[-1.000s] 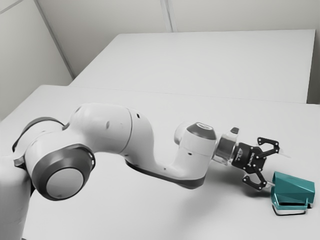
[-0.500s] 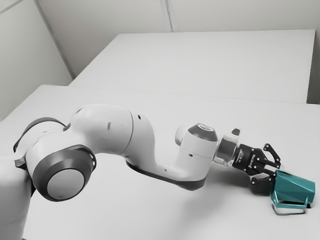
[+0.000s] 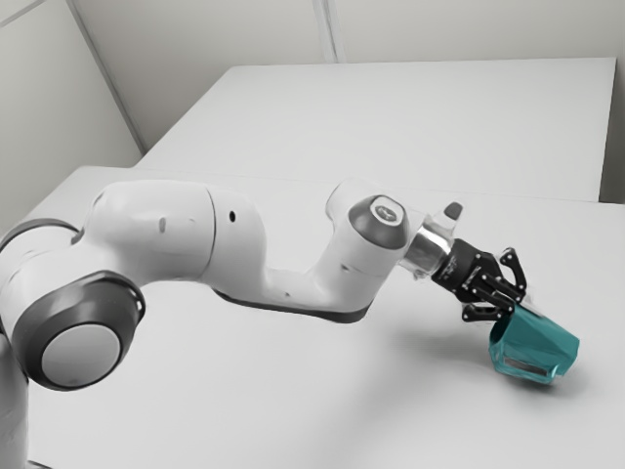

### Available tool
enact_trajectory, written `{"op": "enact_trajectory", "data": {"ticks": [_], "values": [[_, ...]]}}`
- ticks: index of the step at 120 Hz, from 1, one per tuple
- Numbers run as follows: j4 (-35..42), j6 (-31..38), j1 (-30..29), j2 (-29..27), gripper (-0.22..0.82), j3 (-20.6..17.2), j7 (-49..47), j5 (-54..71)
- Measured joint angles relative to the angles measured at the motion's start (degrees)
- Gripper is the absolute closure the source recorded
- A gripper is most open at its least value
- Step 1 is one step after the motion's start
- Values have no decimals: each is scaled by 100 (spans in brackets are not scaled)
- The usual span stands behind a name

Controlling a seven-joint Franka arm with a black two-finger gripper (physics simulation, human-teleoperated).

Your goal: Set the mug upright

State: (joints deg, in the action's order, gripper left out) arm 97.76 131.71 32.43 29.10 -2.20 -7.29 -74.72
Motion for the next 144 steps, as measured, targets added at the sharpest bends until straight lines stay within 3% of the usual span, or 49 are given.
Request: {"op": "enact_trajectory", "data": {"ticks": [25,63,110,144], "values": [[506,-6,1,-831,78,333,-340,3370],[711,-284,-261,-1541,79,640,-725,6006],[1779,-732,-831,-2564,79,627,-825,7270],[2308,-774,-1145,-2840,79,629,-724,7446]]}}
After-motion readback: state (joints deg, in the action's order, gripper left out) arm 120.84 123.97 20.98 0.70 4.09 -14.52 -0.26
